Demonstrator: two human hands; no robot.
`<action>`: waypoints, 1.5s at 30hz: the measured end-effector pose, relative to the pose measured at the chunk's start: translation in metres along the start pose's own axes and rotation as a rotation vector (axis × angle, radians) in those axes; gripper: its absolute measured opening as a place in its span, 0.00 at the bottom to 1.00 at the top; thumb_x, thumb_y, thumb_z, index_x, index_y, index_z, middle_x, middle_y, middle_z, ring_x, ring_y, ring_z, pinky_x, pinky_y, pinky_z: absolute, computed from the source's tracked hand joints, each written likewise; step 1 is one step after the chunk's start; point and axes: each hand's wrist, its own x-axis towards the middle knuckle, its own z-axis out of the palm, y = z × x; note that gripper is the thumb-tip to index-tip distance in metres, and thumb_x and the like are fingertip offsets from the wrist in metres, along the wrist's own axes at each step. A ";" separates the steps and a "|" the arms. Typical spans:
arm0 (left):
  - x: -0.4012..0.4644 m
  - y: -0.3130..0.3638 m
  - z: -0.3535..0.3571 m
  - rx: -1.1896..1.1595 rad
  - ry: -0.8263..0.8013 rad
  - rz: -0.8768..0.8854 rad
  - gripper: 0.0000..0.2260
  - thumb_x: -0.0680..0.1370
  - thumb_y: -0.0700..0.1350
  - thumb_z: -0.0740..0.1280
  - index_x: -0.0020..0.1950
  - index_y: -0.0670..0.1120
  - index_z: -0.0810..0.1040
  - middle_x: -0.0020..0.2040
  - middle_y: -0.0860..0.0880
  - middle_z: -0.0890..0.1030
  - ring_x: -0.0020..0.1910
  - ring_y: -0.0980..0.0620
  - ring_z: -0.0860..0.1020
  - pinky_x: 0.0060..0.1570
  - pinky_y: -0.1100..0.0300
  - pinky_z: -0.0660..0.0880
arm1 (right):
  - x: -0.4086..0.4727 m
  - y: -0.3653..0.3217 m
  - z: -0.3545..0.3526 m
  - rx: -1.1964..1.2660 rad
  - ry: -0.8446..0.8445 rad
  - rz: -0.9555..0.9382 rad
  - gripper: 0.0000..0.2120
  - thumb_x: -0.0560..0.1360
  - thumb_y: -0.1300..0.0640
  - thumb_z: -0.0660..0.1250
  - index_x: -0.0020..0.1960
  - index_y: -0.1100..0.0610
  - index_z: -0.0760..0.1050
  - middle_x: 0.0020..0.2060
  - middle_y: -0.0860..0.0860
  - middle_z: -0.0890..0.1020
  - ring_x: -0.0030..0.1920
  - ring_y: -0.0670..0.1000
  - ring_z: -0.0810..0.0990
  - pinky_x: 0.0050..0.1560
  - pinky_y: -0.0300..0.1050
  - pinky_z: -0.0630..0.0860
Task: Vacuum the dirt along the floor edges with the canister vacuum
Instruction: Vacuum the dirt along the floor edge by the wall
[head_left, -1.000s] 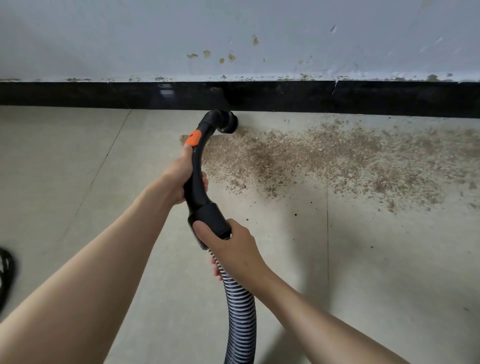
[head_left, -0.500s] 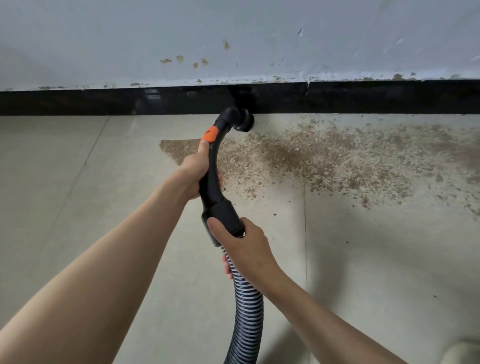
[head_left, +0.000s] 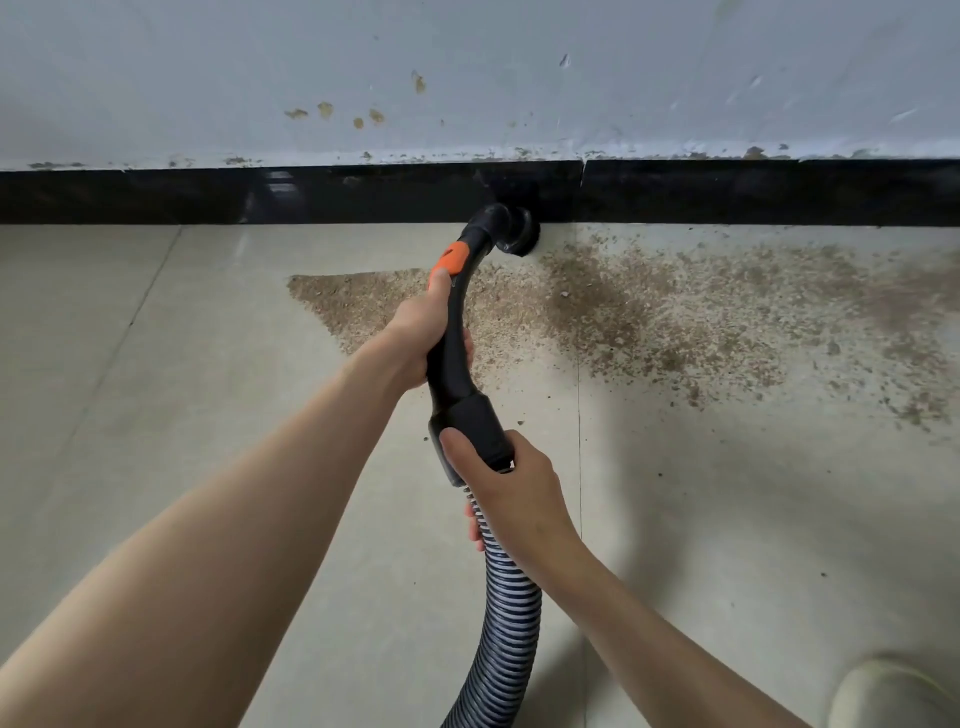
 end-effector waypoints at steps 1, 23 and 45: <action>0.000 -0.001 -0.001 -0.008 -0.004 0.007 0.22 0.80 0.62 0.55 0.43 0.43 0.69 0.30 0.45 0.72 0.25 0.49 0.71 0.29 0.57 0.72 | -0.001 0.000 0.000 -0.006 0.000 -0.008 0.18 0.71 0.42 0.72 0.40 0.55 0.71 0.22 0.46 0.75 0.21 0.48 0.74 0.23 0.38 0.71; -0.049 -0.058 -0.213 -0.406 0.410 -0.033 0.24 0.75 0.66 0.64 0.41 0.44 0.67 0.23 0.49 0.70 0.19 0.52 0.70 0.22 0.66 0.70 | -0.005 -0.012 0.146 -0.312 -0.455 -0.034 0.20 0.67 0.35 0.70 0.39 0.51 0.71 0.27 0.46 0.77 0.23 0.48 0.77 0.25 0.39 0.73; -0.031 -0.055 -0.192 -0.335 0.334 -0.114 0.22 0.78 0.63 0.60 0.51 0.43 0.66 0.30 0.47 0.70 0.21 0.52 0.70 0.22 0.63 0.72 | -0.004 0.001 0.139 -0.261 -0.380 0.042 0.20 0.68 0.37 0.70 0.43 0.53 0.72 0.31 0.48 0.77 0.22 0.48 0.76 0.26 0.41 0.74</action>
